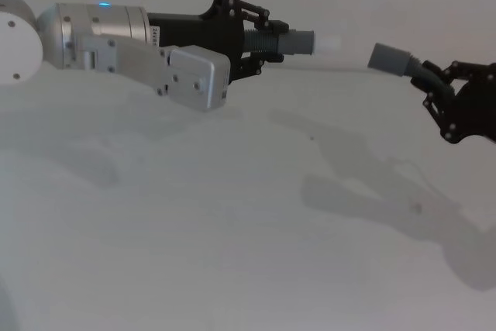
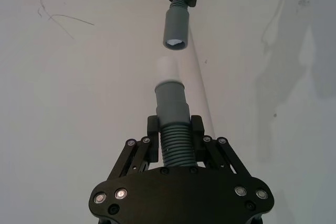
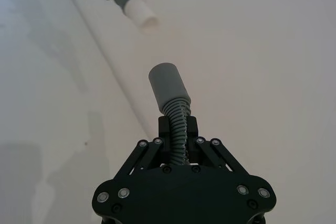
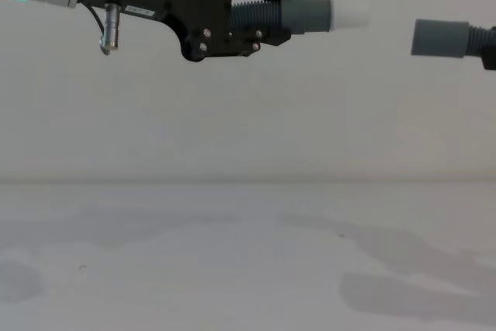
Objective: Use both hands to pick up one end of the pipe from the table, align the ends, and insert them.
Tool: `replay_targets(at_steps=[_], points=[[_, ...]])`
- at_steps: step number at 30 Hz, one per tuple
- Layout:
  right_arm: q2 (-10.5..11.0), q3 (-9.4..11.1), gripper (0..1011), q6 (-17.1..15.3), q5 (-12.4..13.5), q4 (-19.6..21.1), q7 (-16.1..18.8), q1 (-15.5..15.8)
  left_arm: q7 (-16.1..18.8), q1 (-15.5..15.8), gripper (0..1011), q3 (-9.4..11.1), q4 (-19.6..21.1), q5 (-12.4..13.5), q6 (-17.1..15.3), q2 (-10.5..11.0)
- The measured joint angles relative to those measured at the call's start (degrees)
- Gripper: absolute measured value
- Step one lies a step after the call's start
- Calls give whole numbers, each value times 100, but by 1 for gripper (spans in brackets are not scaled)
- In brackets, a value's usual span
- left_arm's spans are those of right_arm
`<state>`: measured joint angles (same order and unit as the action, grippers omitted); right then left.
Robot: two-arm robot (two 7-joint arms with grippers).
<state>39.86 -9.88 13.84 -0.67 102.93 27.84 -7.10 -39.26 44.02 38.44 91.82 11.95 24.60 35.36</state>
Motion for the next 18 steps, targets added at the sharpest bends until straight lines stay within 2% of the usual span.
replay_targets(at_steps=[18], points=[[-2,-280,172,-105,-132,50,146,-362,-15,19,348,9,0,15,39,9]])
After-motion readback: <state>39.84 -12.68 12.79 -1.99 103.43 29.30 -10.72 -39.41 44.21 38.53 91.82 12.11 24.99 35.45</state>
